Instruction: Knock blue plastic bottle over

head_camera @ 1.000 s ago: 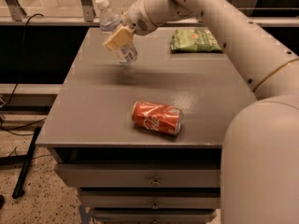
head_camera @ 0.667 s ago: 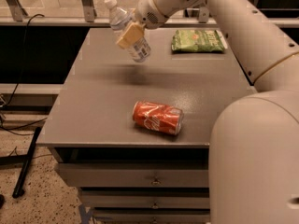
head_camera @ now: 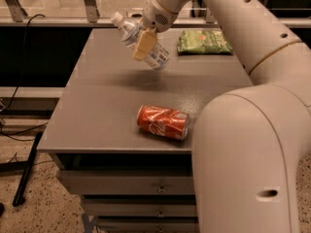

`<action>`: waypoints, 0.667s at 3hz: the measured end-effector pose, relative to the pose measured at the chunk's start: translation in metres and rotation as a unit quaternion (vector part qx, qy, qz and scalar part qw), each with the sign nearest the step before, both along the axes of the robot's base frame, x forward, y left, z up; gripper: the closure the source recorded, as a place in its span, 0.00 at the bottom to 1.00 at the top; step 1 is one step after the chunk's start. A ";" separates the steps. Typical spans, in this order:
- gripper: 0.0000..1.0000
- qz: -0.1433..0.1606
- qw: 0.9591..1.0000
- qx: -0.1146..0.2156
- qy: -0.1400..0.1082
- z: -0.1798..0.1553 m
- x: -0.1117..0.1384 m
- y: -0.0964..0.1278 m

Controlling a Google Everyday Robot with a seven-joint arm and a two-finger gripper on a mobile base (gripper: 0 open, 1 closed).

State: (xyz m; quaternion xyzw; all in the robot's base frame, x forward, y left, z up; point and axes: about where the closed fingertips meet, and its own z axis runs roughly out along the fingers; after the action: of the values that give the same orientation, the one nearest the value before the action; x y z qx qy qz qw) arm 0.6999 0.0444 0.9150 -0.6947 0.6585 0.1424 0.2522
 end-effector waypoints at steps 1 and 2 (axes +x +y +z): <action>0.74 0.019 0.999 -0.051 0.006 -0.015 -0.005 0.007; 0.51 0.039 0.995 -0.094 0.007 -0.029 -0.011 0.018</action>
Offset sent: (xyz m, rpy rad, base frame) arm -0.0235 0.0237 -0.0412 -0.3013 0.0256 0.1253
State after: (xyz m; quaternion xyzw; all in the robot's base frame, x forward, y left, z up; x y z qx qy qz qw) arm 0.6891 0.0624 0.8858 -0.7394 0.6430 0.0950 0.1754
